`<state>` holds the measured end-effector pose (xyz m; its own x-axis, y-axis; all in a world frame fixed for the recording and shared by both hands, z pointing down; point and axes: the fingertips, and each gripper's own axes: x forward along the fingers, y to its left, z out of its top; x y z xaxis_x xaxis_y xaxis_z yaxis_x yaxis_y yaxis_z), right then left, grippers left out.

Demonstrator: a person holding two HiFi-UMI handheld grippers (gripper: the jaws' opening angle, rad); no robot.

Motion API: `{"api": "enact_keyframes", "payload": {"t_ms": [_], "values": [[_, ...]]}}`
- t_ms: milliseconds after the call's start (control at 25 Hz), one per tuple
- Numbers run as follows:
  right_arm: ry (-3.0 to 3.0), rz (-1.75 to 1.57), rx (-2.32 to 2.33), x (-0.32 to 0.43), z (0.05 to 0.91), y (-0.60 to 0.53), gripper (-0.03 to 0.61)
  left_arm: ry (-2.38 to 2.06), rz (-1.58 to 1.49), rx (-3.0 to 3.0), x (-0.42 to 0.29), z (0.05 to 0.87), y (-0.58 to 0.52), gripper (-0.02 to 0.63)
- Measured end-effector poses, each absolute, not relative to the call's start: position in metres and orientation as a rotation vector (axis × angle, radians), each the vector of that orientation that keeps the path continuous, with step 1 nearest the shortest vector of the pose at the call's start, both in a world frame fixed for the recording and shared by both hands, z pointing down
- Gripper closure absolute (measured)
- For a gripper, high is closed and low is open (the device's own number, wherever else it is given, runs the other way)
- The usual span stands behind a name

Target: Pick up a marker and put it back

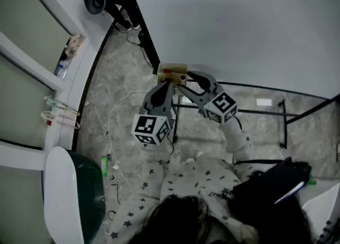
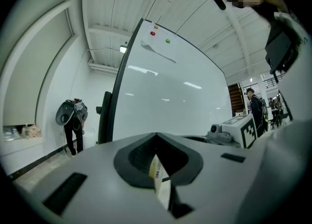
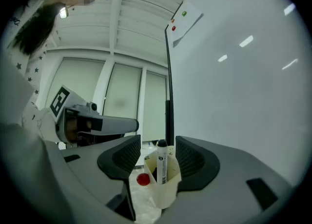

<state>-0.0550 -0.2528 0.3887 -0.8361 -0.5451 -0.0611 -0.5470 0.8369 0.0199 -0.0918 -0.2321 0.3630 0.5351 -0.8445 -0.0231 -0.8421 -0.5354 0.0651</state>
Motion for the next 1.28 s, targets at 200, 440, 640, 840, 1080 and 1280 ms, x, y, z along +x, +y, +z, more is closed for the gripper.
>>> {"api": "enact_keyframes", "payload": {"t_ms": [200,440,640,840,1080,1280], "values": [[2.999,0.011,-0.897,-0.062,0.405,-0.248,0.370,-1.516,-0.068,2.685,-0.099,0.370,-0.225,0.614],[3.053,0.026,-0.913,-0.067,0.413,-0.248,0.412,-1.530,-0.065,2.663,-0.104,0.378,-0.223,0.614],[3.058,0.047,-0.905,-0.068,0.415,-0.244,0.494,-1.518,-0.050,2.659,-0.098,0.385,-0.221,0.614],[3.049,0.043,-0.908,-0.068,0.410,-0.244,0.494,-1.519,-0.041,2.658,-0.098,0.386,-0.221,0.614],[2.998,0.046,-0.880,-0.066,0.380,-0.243,0.495,-1.517,-0.055,2.670,-0.099,0.373,-0.222,0.614],[2.941,0.037,-0.850,-0.060,0.341,-0.239,0.495,-1.505,-0.067,2.699,-0.096,0.345,-0.218,0.614]]}}
